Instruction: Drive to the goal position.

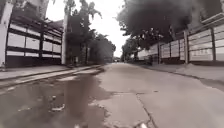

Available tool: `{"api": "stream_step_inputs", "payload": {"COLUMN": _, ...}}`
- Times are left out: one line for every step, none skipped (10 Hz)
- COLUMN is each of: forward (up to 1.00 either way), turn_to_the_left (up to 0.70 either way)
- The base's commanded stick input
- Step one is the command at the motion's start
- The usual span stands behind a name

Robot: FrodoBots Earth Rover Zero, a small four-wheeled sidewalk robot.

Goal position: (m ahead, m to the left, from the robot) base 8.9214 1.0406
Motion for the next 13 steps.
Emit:
{"api": "stream_step_inputs", "payload": {"forward": 1.0, "turn_to_the_left": 0.0}}
{"api": "stream_step_inputs", "payload": {"forward": 1.0, "turn_to_the_left": 0.0}}
{"api": "stream_step_inputs", "payload": {"forward": 1.0, "turn_to_the_left": 0.0}}
{"api": "stream_step_inputs", "payload": {"forward": 1.0, "turn_to_the_left": 0.0}}
{"api": "stream_step_inputs", "payload": {"forward": 1.0, "turn_to_the_left": 0.0}}
{"api": "stream_step_inputs", "payload": {"forward": 1.0, "turn_to_the_left": 0.0}}
{"api": "stream_step_inputs", "payload": {"forward": 1.0, "turn_to_the_left": 0.0}}
{"api": "stream_step_inputs", "payload": {"forward": 1.0, "turn_to_the_left": 0.0}}
{"api": "stream_step_inputs", "payload": {"forward": 1.0, "turn_to_the_left": 0.0}}
{"api": "stream_step_inputs", "payload": {"forward": 1.0, "turn_to_the_left": 0.0}}
{"api": "stream_step_inputs", "payload": {"forward": 1.0, "turn_to_the_left": 0.0}}
{"api": "stream_step_inputs", "payload": {"forward": 1.0, "turn_to_the_left": 0.0}}
{"api": "stream_step_inputs", "payload": {"forward": 1.0, "turn_to_the_left": 0.0}}
